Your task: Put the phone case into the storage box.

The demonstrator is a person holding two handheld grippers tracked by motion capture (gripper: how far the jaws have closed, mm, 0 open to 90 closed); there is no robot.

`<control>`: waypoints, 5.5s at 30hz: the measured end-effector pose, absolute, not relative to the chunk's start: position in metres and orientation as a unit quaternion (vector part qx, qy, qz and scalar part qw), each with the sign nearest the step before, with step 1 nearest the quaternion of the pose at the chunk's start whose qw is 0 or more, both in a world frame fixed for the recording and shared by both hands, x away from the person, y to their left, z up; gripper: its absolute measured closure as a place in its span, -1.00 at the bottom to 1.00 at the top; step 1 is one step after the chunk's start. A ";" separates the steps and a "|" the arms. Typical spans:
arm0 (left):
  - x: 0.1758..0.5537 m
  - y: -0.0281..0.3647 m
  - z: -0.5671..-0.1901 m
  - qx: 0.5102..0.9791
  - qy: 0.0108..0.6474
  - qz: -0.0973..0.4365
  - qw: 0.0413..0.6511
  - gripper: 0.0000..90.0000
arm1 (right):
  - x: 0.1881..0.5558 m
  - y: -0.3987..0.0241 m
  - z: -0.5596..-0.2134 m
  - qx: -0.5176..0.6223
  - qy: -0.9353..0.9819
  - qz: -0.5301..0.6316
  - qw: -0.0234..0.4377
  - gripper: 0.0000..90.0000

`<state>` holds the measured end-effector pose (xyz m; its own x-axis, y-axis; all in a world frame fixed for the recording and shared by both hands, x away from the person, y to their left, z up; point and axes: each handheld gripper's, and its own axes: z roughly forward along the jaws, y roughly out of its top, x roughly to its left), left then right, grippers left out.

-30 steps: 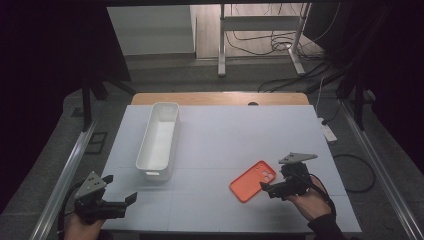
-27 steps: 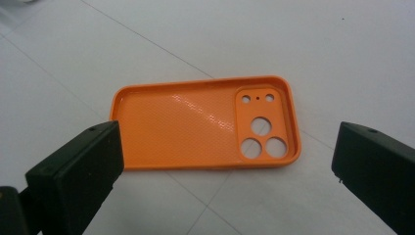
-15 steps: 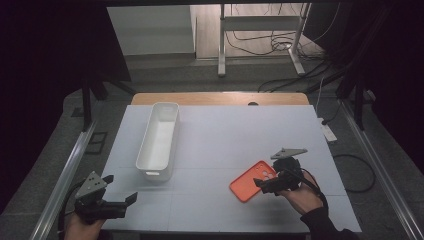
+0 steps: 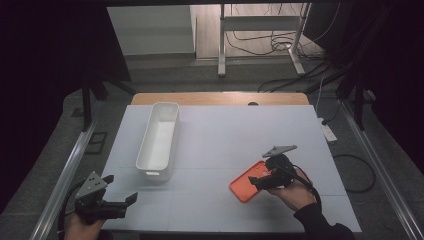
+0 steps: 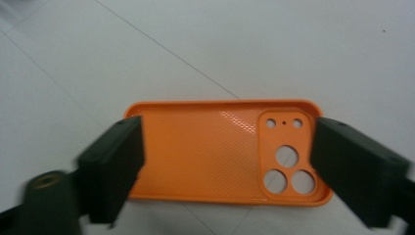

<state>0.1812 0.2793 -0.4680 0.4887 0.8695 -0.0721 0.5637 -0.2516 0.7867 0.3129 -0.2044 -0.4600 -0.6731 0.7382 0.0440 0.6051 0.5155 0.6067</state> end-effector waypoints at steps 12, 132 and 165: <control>0.181 0.279 -0.468 0.768 0.465 0.194 0.395 -0.99 | 0.316 -0.195 -0.459 0.357 0.884 0.293 0.077 0.58; 0.181 0.278 -0.468 0.772 0.461 0.195 0.392 -0.98 | 0.300 -0.254 -0.463 0.406 0.865 0.273 0.115 0.36; 0.181 0.277 -0.468 0.774 0.459 0.194 0.391 -0.98 | 0.303 -0.263 -0.473 0.426 0.842 0.299 0.140 -1.00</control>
